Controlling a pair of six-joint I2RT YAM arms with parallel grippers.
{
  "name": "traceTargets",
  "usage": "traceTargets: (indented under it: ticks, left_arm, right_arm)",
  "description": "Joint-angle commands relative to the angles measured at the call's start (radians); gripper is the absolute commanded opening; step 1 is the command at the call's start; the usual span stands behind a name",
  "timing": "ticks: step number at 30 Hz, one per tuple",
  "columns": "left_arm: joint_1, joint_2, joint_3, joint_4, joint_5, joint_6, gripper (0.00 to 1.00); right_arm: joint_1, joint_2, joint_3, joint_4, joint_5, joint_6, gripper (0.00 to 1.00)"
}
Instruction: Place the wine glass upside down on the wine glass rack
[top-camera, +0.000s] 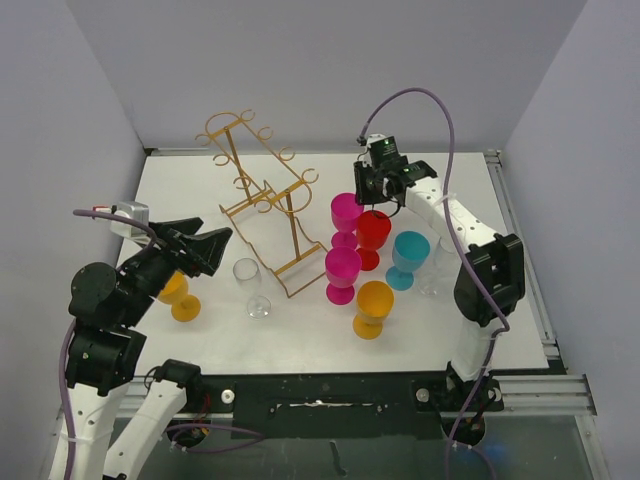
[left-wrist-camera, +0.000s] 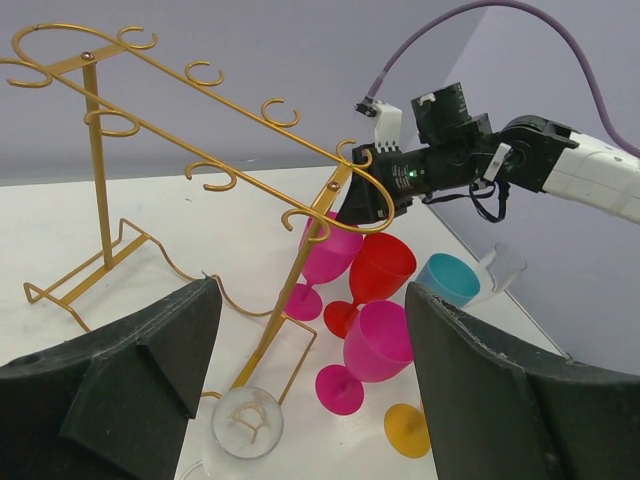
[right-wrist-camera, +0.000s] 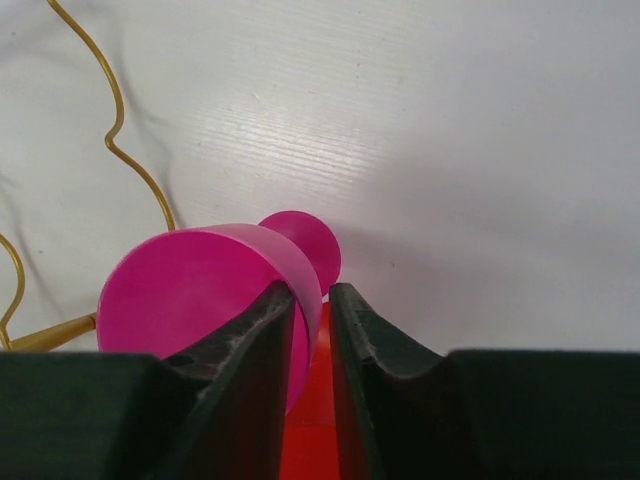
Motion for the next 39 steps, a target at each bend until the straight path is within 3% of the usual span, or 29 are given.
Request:
traceTargets:
  ticks: [1,7,16,27,35,39]
  left_arm:
    - [0.005,0.001,0.043,0.057,-0.005,0.02,0.72]
    - [0.006,0.005,0.063,0.047,0.002,0.019,0.73]
    - [0.006,0.043,0.094,0.047,0.022,-0.024,0.72]
    - [0.005,0.121,0.173,0.024,0.024,-0.223,0.72]
    - [0.005,0.215,0.215,0.102,0.135,-0.356,0.72]
    - [0.005,0.256,0.176,0.311,0.225,-0.501,0.72]
  right_arm:
    - [0.008,0.037,0.078,0.009,0.015,-0.052,0.17]
    - [0.021,0.064,0.117,0.004,0.113,-0.102,0.0]
    - [0.072,-0.062,0.09,0.158,0.334,-0.162,0.0]
    - [0.204,-0.458,-0.218,0.486,0.567,-0.144,0.0]
    - [0.231,-0.72,-0.388,0.713,0.449,0.013,0.0]
    - [0.234,-0.78,-0.436,0.823,0.352,0.099,0.0]
